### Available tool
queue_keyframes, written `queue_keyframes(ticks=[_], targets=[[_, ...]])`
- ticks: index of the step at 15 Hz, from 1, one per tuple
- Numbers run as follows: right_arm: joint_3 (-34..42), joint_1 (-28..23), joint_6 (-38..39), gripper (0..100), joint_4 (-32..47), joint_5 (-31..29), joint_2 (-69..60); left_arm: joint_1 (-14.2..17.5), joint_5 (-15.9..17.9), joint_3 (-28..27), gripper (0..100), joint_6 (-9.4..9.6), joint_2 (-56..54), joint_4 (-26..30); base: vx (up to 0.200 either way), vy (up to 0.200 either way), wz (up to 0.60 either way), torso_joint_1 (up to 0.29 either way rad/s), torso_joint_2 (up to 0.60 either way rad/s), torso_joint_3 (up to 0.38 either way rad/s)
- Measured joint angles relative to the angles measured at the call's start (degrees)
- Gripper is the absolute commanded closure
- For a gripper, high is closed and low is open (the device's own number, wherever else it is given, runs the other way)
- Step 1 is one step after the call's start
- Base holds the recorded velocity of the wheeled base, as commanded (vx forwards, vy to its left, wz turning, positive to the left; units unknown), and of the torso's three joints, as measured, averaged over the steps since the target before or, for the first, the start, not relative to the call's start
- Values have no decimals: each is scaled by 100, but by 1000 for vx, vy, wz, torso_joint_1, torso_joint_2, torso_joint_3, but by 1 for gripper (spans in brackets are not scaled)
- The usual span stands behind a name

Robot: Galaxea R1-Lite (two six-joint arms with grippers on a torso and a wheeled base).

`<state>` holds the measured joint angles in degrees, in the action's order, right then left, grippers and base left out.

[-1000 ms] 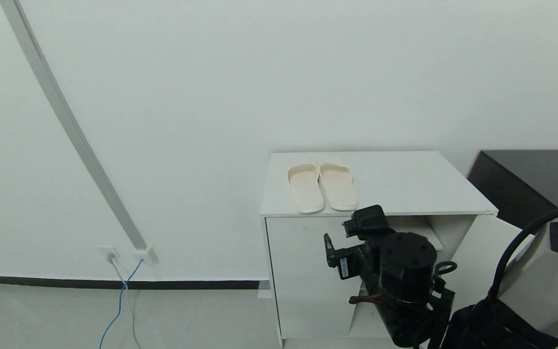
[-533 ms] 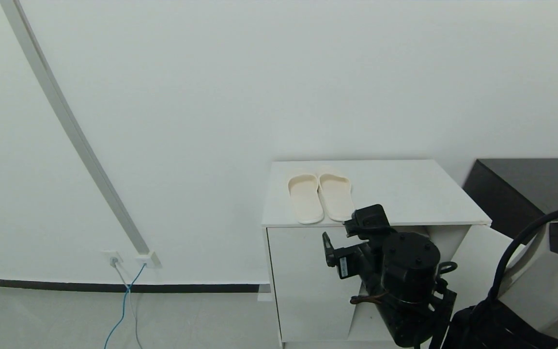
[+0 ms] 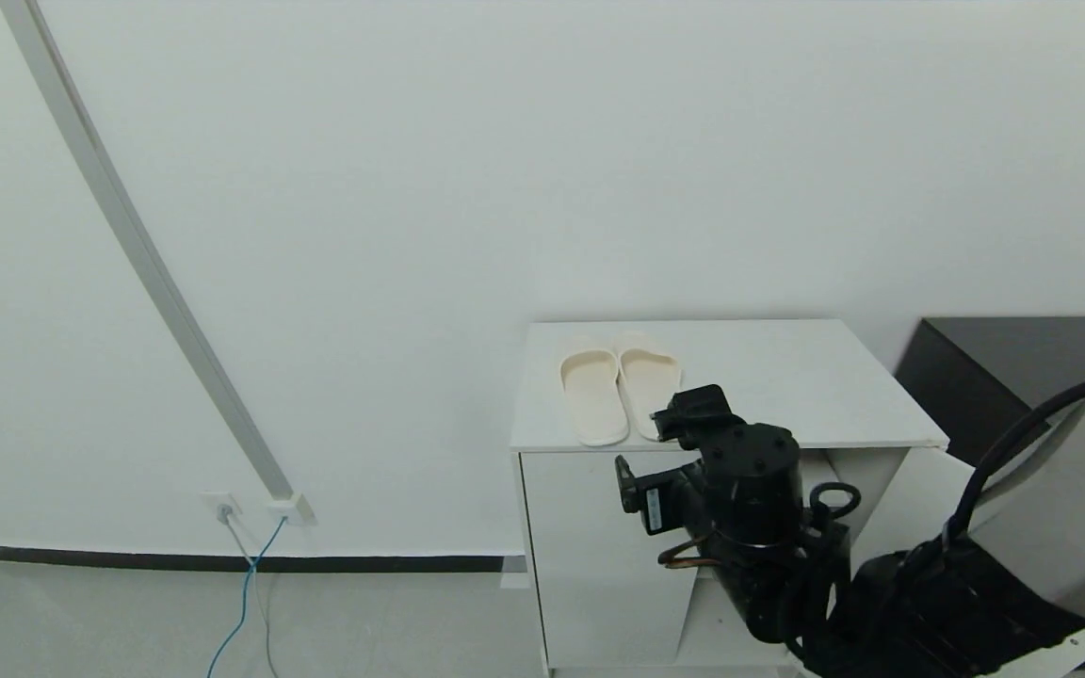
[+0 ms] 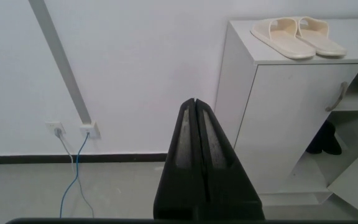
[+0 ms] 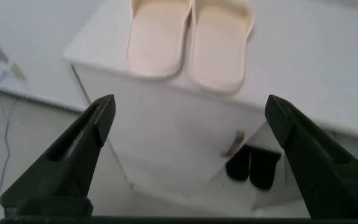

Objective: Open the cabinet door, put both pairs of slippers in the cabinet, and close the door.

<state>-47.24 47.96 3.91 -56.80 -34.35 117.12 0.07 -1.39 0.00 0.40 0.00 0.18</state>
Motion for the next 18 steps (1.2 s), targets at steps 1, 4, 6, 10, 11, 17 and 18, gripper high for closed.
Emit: queue_keyframes(ticks=[1, 4, 6, 10, 11, 17, 18], targets=[[-343, -17, 276, 0, 716, 112, -91, 0, 0, 0, 100, -2, 0, 2, 0, 0, 0, 0, 0, 0], [-1178, -24, 1029, 0, 2246, 241, -336, 0, 6, -2, 100, 2, 0, 0, 0, 0, 0, 0, 0, 0], [-1406, -26, 1218, 0, 2395, 250, -344, 0, 9, -10, 100, -2, 0, 2, 200, 0, 0, 0, 7, 5], [-1381, -20, 1218, 0, 2037, 222, -135, 0, 9, -11, 100, -5, 0, 6, 200, 0, 0, 1, -5, 2], [-1359, -11, 1214, 0, 2002, 215, -99, 0, 9, -11, 100, -5, 0, 6, 0, 0, 0, 0, 0, 0], [-1285, -26, 1176, 0, 1758, 178, 96, -5, 2, -7, 100, -7, 0, 2, 0, 0, 0, 0, 0, 0], [-1298, -24, 1170, 0, 1681, 182, 151, 2, 9, -7, 100, -7, 0, 0, 0, 0, 0, 0, 0, 0]])
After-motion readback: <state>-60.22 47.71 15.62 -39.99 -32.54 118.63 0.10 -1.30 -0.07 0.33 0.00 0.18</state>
